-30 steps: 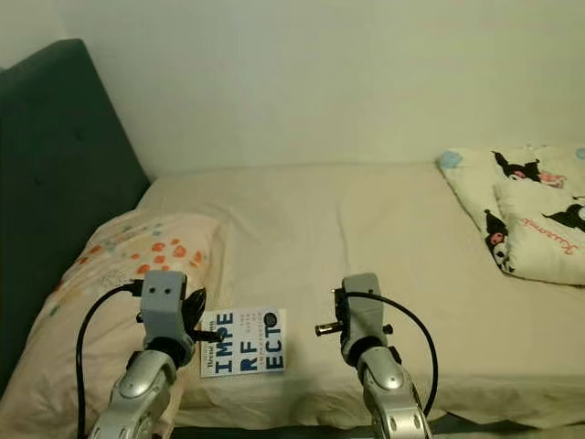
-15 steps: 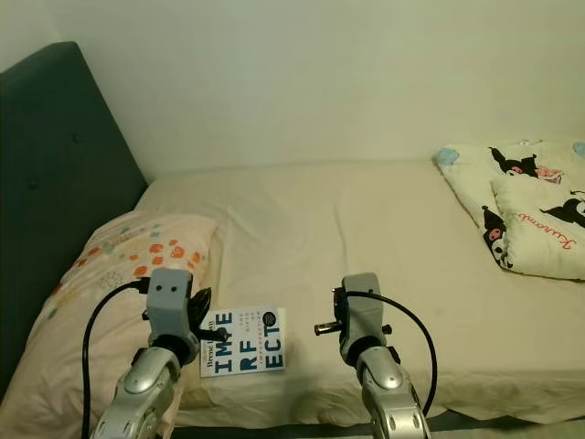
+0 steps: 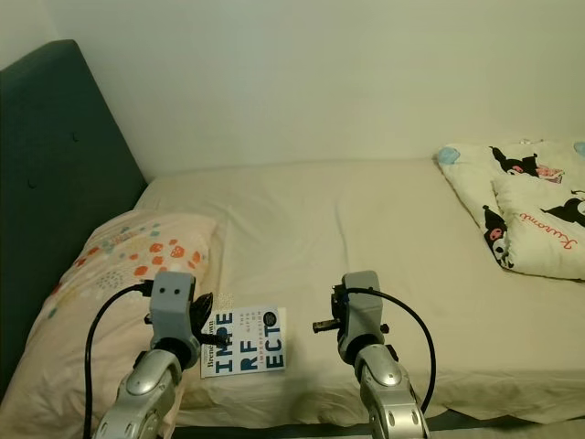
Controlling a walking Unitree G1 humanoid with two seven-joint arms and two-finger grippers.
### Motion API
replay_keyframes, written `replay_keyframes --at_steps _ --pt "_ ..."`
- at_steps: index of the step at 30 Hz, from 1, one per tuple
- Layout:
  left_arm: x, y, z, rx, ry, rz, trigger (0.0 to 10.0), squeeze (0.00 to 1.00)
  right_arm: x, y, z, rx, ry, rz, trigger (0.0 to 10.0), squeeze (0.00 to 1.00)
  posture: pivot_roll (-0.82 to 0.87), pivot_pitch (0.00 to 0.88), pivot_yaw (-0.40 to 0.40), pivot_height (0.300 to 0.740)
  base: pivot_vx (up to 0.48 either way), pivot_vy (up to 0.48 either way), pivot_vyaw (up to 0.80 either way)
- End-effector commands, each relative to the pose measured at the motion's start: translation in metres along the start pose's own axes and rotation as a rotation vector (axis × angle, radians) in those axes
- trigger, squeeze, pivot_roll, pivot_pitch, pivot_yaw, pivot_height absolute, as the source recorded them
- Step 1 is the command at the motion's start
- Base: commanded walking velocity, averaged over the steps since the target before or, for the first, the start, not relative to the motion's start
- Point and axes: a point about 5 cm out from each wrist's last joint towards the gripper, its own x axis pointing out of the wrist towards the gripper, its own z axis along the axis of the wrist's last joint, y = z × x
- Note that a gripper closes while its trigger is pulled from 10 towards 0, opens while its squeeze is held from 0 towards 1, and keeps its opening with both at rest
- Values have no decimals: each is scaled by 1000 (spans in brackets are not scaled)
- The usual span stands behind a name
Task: Clean up the room
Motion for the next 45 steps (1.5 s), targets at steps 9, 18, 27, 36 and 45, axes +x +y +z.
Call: replay_keyframes --at_steps 9,18,27,36,45 --pt "-2 2 -2 -2 19 0 10000 0 -1 1 -6 18 29 4 10000 0 -75 101 14 740 0 0 0" --pt "-1 2 -3 6 22 -4 10000 0 -1 1 -6 18 33 3 10000 0 -72 101 13 740 0 0 0" --pt "-4 -2 -3 45 14 -41 10000 0 0 2 -6 25 32 7 10000 0 -70 103 13 740 0 0 0" --pt "-4 -3 -1 44 9 -51 10000 0 -1 3 -6 26 34 8 10000 0 -72 103 13 740 0 -313 0" --pt "-4 -4 -2 45 13 -58 10000 0 -2 2 -7 25 38 3 10000 0 -72 103 13 740 0 -480 0"
